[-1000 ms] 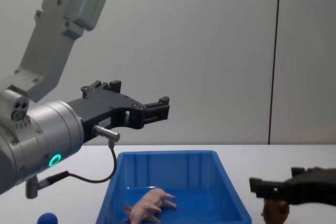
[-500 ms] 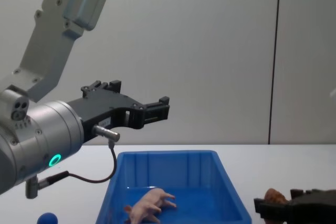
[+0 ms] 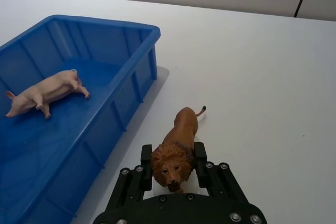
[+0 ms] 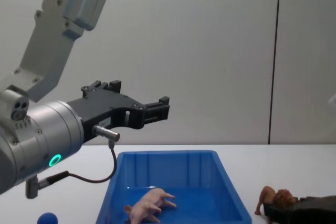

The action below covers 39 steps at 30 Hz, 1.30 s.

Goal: Pick up the two dolls from the table and place them into the box.

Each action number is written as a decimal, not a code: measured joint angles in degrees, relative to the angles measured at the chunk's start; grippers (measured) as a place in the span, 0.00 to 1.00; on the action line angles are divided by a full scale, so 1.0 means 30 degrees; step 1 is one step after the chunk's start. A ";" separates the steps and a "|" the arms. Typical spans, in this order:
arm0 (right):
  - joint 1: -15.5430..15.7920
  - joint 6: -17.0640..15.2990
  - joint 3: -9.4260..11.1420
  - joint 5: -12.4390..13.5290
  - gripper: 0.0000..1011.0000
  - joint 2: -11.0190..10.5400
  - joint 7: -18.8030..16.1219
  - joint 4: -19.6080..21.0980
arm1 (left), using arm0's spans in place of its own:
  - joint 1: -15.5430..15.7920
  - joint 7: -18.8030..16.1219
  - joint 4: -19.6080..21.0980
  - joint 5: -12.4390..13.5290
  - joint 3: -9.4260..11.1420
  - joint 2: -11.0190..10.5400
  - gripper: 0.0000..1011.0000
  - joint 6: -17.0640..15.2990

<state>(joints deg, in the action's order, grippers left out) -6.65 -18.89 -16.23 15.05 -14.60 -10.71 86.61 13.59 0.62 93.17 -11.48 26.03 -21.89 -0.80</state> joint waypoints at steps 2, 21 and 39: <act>0.0011 0.0107 0.0000 -0.0039 0.44 0.0005 0.0103 0.0037 | 0.0000 -0.0001 0.0000 0.0000 0.0000 0.0001 0.99 0.0000; -0.0475 0.1802 0.0003 -0.0683 0.44 0.0207 -0.0197 0.1685 | -0.0001 0.0001 0.0002 0.0000 0.0001 0.0000 0.99 0.0000; -0.2340 0.0441 -0.0695 -0.0715 0.56 0.1448 -0.3087 0.1354 | 0.0000 0.0000 0.0001 0.0000 0.0000 -0.0001 0.99 0.0000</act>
<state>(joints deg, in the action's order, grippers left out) -13.67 -17.57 -18.31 12.90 -10.26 -19.97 90.67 13.59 0.62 93.17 -11.48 26.02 -21.90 -0.80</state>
